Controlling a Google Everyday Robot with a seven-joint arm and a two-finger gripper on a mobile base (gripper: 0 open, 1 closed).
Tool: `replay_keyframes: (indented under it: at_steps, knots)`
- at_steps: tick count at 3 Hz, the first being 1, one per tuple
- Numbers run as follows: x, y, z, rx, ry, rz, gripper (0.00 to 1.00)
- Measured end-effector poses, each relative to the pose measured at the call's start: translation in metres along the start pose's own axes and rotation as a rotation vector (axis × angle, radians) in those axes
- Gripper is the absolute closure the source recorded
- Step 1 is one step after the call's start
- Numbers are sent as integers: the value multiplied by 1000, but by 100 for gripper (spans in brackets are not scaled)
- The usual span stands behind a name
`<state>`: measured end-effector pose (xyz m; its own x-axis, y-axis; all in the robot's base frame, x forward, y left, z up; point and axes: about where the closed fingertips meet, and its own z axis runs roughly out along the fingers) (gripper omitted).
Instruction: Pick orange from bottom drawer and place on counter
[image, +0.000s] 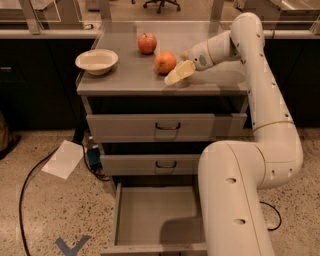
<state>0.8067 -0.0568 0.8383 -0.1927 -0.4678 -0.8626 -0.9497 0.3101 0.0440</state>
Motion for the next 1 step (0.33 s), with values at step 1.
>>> replay_keyframes:
  at_steps: [1]
  knots:
    - [0,0,0,0,0,0,0]
